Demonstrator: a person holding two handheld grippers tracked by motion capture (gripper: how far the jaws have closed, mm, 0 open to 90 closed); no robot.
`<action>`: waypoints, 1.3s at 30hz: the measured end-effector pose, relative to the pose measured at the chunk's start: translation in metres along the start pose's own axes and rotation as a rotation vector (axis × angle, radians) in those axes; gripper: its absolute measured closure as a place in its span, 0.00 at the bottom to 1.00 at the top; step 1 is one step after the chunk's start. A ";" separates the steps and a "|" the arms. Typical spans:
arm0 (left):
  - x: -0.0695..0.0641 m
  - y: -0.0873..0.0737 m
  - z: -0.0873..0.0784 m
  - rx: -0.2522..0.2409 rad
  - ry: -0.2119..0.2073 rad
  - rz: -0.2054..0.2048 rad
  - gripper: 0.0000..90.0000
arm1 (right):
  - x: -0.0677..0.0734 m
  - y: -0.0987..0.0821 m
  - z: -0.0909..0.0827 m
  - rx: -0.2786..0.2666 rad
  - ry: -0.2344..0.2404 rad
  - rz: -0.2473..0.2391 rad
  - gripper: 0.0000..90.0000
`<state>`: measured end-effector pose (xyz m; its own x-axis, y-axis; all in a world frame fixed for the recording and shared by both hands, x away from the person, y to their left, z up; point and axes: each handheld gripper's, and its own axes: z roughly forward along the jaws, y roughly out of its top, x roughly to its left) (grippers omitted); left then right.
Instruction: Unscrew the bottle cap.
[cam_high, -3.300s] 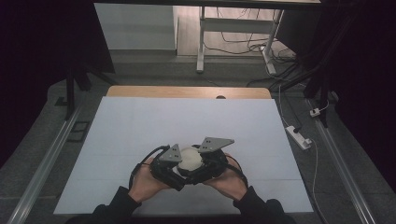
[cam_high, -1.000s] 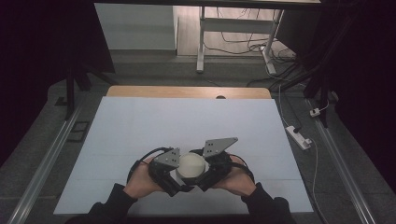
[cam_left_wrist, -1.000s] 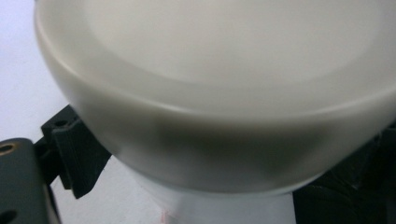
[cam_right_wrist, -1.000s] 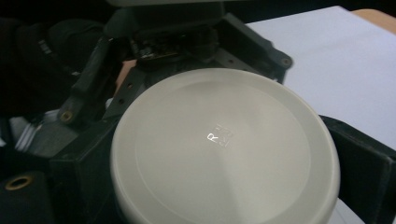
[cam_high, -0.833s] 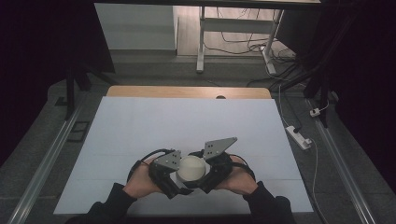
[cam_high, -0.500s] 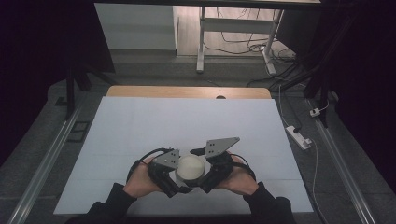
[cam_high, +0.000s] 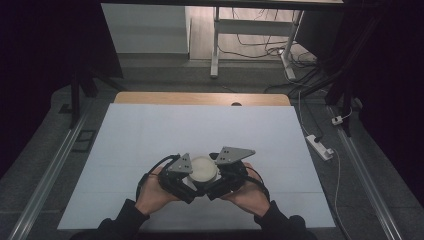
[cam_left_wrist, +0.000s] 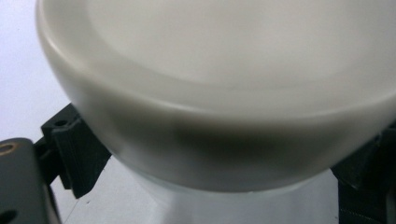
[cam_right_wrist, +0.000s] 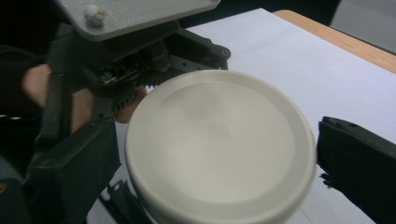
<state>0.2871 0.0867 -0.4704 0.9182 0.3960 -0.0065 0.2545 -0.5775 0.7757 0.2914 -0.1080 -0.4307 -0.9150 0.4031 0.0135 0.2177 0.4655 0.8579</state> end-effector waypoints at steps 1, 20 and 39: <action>-0.001 0.001 0.001 0.003 0.007 -0.003 0.08 | 0.001 -0.001 0.002 0.002 -0.009 0.008 0.02; 0.000 0.000 -0.003 -0.033 -0.111 0.051 0.08 | -0.003 -0.001 -0.003 -0.009 0.116 -0.018 0.08; 0.002 -0.003 0.000 -0.016 -0.095 0.049 0.08 | -0.007 0.001 -0.010 -0.024 0.098 -0.035 0.08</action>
<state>0.2886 0.0894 -0.4729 0.9543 0.2975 -0.0274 0.2042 -0.5827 0.7866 0.2946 -0.1188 -0.4250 -0.9510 0.3074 0.0321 0.1776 0.4585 0.8707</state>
